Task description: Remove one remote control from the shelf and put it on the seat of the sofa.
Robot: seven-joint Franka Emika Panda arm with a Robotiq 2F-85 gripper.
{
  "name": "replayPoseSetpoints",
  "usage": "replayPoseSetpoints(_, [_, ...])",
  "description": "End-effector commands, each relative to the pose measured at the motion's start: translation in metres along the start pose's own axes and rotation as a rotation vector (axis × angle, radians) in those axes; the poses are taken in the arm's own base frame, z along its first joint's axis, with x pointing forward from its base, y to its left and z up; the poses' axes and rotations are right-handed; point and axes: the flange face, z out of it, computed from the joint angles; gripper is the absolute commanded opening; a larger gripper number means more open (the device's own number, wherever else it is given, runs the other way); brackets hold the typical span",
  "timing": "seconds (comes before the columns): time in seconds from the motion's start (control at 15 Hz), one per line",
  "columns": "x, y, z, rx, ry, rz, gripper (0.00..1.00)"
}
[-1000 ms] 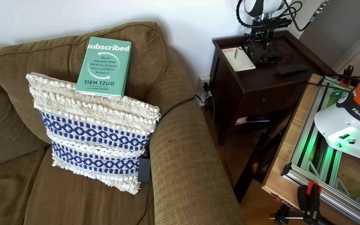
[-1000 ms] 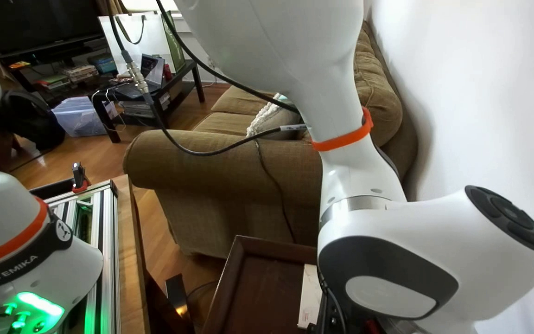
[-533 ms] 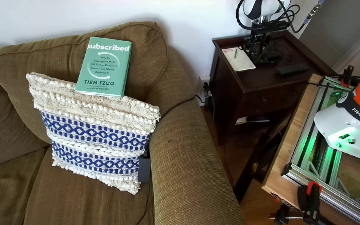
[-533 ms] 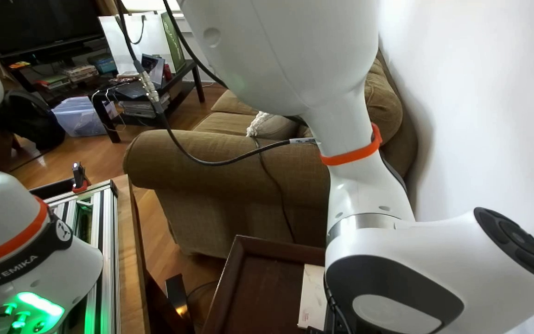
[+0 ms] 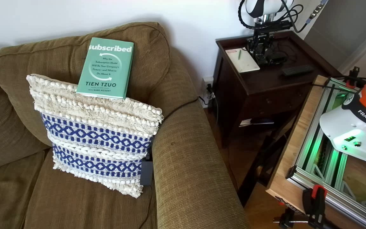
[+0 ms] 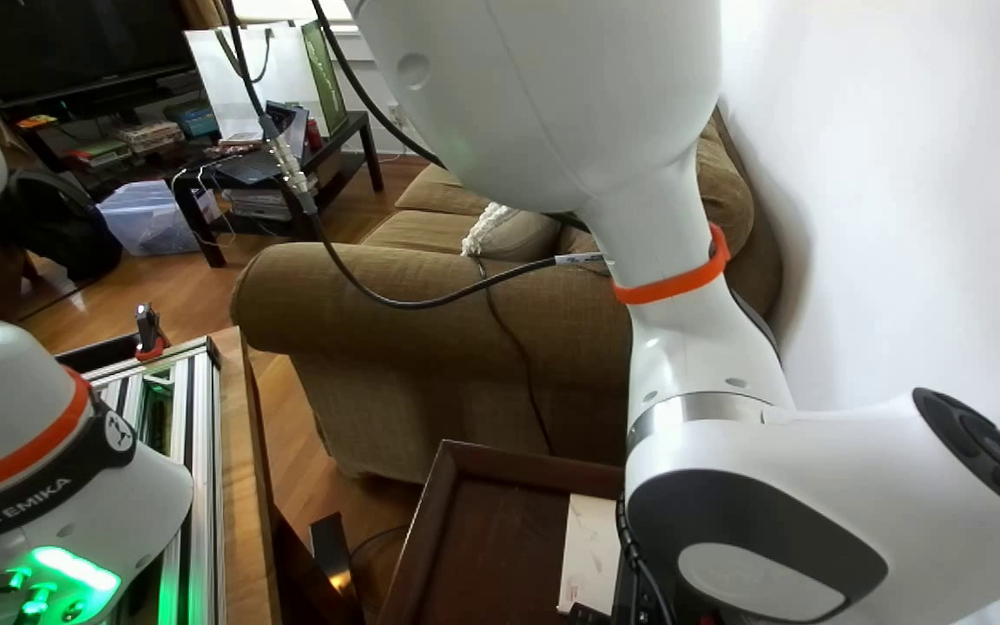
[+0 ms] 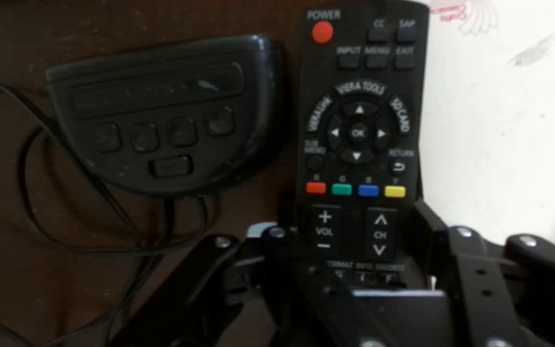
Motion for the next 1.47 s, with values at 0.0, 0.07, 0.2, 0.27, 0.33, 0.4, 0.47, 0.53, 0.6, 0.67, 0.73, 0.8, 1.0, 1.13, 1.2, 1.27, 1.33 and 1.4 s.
replayPoseSetpoints(0.0, [-0.007, 0.002, -0.015, -0.012, -0.024, 0.049, 0.3])
replayPoseSetpoints(0.07, [-0.01, 0.003, -0.019, -0.025, -0.032, 0.06, 0.3])
replayPoseSetpoints(0.2, [-0.017, 0.005, -0.025, -0.05, -0.066, 0.071, 0.3])
replayPoseSetpoints(0.27, [-0.021, 0.006, -0.029, -0.058, -0.086, 0.076, 0.3])
replayPoseSetpoints(0.33, [-0.026, 0.006, -0.032, -0.07, -0.119, 0.078, 0.3])
replayPoseSetpoints(0.4, [-0.031, 0.006, -0.033, -0.084, -0.153, 0.074, 0.3])
replayPoseSetpoints(0.47, [-0.038, 0.005, -0.033, -0.102, -0.191, 0.067, 0.3])
replayPoseSetpoints(0.53, [-0.045, 0.004, -0.035, -0.114, -0.236, 0.049, 0.3])
replayPoseSetpoints(0.6, [-0.053, 0.004, -0.036, -0.126, -0.281, 0.031, 0.3])
replayPoseSetpoints(0.67, [-0.061, 0.002, -0.038, -0.139, -0.332, 0.012, 0.3])
replayPoseSetpoints(0.73, [-0.068, 0.002, -0.039, -0.154, -0.376, -0.003, 0.3])
replayPoseSetpoints(0.8, [-0.076, 0.001, -0.04, -0.166, -0.418, -0.02, 0.3])
replayPoseSetpoints(1.0, [-0.093, -0.002, -0.046, -0.17, -0.505, -0.078, 0.3])
replayPoseSetpoints(1.13, [-0.103, -0.004, -0.051, -0.153, -0.552, -0.129, 0.3])
replayPoseSetpoints(1.2, [-0.108, -0.006, -0.054, -0.136, -0.566, -0.155, 0.3])
replayPoseSetpoints(1.27, [-0.113, -0.009, -0.057, -0.105, -0.558, -0.178, 0.3])
replayPoseSetpoints(1.33, [-0.116, -0.013, -0.06, -0.078, -0.544, -0.19, 0.3])
replayPoseSetpoints(1.4, [-0.122, -0.017, -0.066, -0.034, -0.525, -0.201, 0.3])
